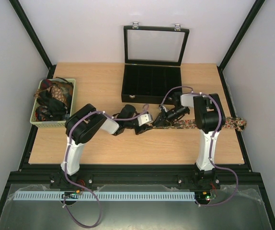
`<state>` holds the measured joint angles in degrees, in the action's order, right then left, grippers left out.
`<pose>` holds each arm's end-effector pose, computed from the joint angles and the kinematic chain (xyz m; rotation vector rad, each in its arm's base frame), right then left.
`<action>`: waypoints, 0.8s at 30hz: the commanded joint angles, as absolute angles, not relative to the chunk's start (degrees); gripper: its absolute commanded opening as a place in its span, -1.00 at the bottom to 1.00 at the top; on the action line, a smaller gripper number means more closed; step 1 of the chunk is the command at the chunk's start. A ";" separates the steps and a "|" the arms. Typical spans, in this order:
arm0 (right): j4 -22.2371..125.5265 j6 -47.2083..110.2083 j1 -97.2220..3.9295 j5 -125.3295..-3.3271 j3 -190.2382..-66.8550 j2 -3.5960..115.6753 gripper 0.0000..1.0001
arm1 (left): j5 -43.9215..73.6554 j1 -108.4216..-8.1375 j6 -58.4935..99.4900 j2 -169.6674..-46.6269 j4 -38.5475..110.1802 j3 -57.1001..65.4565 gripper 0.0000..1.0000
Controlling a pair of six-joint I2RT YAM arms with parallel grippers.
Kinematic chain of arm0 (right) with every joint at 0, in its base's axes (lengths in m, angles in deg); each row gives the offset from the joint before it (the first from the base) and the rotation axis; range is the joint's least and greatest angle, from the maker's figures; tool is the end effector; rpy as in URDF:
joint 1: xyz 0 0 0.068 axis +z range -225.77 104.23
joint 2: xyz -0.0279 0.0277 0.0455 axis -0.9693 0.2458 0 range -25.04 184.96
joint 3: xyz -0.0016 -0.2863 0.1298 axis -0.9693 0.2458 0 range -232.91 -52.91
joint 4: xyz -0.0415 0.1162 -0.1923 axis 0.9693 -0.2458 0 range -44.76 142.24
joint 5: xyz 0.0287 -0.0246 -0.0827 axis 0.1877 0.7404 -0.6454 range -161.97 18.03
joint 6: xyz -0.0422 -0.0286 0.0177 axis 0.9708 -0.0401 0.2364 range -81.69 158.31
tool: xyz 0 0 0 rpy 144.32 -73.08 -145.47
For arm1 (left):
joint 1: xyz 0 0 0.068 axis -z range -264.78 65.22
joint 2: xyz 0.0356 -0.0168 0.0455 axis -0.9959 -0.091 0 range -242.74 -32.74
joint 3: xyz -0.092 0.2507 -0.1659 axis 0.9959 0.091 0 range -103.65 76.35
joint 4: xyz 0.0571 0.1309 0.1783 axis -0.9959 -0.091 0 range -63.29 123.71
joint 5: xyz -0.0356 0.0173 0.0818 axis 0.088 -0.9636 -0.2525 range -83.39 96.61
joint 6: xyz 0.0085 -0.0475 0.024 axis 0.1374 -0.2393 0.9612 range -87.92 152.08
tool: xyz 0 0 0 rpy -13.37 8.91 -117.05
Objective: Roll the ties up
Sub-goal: Roll the tie at the center of the board.
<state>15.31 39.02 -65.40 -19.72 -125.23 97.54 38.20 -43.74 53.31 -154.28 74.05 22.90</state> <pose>0.3588 0.0942 0.1536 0.3030 -2.7766 -1.3705 0.2944 -0.2810 0.1544 1.3510 1.5635 -0.7791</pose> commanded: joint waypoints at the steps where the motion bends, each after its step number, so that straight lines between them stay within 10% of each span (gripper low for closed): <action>1: 15.77 38.75 -65.90 -30.19 -125.52 99.64 -0.64 | 33.44 -43.49 56.25 -153.38 62.03 24.57 -0.30; 10: 15.78 37.37 -65.89 -25.23 -123.92 90.40 -0.05 | 29.59 -43.73 53.39 -151.62 50.12 22.87 -0.28; 24: 18.56 34.56 -61.27 -27.81 -124.80 94.44 -0.51 | 28.67 -43.38 52.83 -152.48 47.16 21.34 -0.25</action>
